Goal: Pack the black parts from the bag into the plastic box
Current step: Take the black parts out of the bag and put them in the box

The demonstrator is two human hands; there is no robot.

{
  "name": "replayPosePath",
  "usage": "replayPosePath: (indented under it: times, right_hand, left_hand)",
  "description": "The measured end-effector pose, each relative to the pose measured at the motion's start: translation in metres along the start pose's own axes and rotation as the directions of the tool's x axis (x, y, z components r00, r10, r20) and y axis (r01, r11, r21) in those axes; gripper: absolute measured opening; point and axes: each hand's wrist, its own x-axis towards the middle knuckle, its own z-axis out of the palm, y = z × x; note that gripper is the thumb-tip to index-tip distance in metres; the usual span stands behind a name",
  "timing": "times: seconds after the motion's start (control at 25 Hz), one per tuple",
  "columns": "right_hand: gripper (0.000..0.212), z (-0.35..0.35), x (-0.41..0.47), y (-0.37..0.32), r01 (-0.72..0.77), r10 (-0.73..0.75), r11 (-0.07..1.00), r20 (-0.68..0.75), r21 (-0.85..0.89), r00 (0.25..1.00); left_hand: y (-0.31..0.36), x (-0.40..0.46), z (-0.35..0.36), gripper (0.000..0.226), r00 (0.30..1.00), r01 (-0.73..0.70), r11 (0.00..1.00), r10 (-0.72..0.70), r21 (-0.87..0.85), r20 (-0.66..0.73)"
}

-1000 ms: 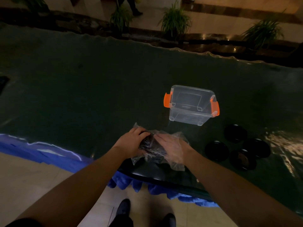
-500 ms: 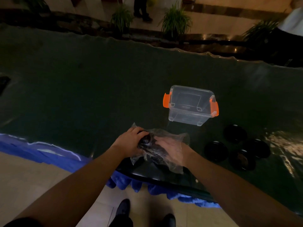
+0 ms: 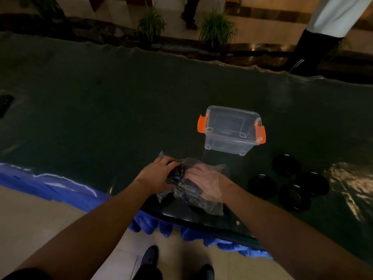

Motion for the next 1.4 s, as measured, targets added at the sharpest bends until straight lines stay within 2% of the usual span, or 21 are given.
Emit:
replayPosePath:
  times: [0.2, 0.36, 0.6, 0.84, 1.04, 1.24, 1.4]
  right_hand:
    - [0.083, -0.004, -0.016, 0.006, 0.017, -0.014, 0.998, 0.051, -0.064, 0.999]
    - [0.083, -0.012, -0.05, 0.021, 0.011, -0.011, 1.0, 0.054, 0.002, 0.998]
    - [0.089, -0.052, -0.099, 0.051, 0.014, -0.012, 0.996, 0.02, -0.087, 1.0]
    - [0.089, -0.116, -0.106, 0.09, -0.06, 0.053, 0.983, -0.044, -0.174, 0.998]
    - [0.09, -0.165, -0.071, 0.121, -0.174, 0.162, 0.957, -0.069, -0.232, 0.984]
    - [0.096, -0.179, -0.015, 0.149, -0.207, 0.223, 0.929, 0.018, -0.308, 0.975]
    - [0.098, -0.156, 0.03, 0.172, -0.261, 0.31, 0.91, 0.112, -0.323, 0.944]
  left_hand:
    - [0.014, 0.0, -0.001, 0.093, 0.996, 0.091, 0.995, -0.092, 0.033, 0.022]
    - [0.029, 0.003, 0.01, 0.097, 0.978, 0.208, 0.974, -0.21, -0.088, -0.007]
    - [0.041, 0.021, 0.013, 0.092, 0.954, 0.293, 0.947, -0.299, -0.135, -0.025]
    - [0.035, 0.04, 0.006, 0.074, 0.955, 0.264, 0.953, -0.28, -0.147, -0.096]
    - [0.017, 0.062, -0.007, 0.07, 0.966, 0.218, 0.963, -0.237, -0.158, -0.109]
    - [-0.019, 0.09, -0.033, 0.072, 0.962, 0.183, 0.963, -0.217, -0.198, -0.163]
    - [-0.056, 0.101, -0.044, 0.066, 0.958, 0.196, 0.966, -0.225, -0.168, -0.175]
